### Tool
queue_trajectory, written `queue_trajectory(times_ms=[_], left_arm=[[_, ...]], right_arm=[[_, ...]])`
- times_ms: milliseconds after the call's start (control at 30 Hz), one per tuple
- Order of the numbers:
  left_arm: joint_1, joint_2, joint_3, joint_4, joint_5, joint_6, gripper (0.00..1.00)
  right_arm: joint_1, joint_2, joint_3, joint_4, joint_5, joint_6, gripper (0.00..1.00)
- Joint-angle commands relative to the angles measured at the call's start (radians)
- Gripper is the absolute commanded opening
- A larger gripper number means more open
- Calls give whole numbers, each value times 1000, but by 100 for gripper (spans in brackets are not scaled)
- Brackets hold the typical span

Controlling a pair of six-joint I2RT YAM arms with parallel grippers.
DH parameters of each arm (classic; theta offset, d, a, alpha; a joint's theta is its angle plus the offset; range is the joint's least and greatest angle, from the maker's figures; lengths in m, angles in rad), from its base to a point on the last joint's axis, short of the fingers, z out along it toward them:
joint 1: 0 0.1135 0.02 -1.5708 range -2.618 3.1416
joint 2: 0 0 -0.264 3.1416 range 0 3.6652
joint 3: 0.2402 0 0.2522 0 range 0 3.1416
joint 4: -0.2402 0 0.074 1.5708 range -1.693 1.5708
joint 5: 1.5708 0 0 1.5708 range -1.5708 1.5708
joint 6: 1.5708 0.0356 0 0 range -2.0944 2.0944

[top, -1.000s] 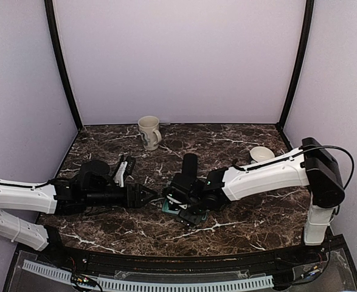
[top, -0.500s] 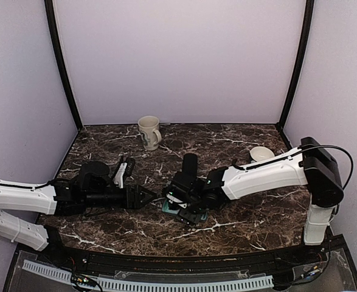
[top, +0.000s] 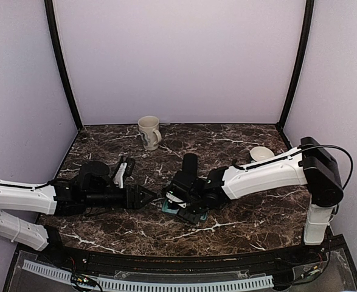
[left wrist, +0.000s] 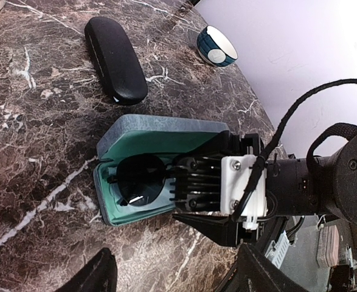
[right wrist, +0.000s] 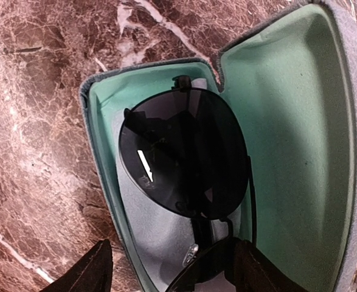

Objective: Organize the sunglasses
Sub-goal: Adjust the sunglasses in the sunglasses case.

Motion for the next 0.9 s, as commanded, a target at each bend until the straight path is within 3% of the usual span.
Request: queue_trajectory(times_ms=[0, 300, 867], left_arm=[[5, -19, -16, 14, -3, 2, 69], [5, -9, -13, 21, 0, 1, 69], [5, 8, -3, 27, 8, 6, 70]], right_arm=[[-3, -5, -11, 15, -25, 10, 66], [6, -18, -9, 4, -40, 9, 60], [35, -39, -7, -7, -69, 29, 59]])
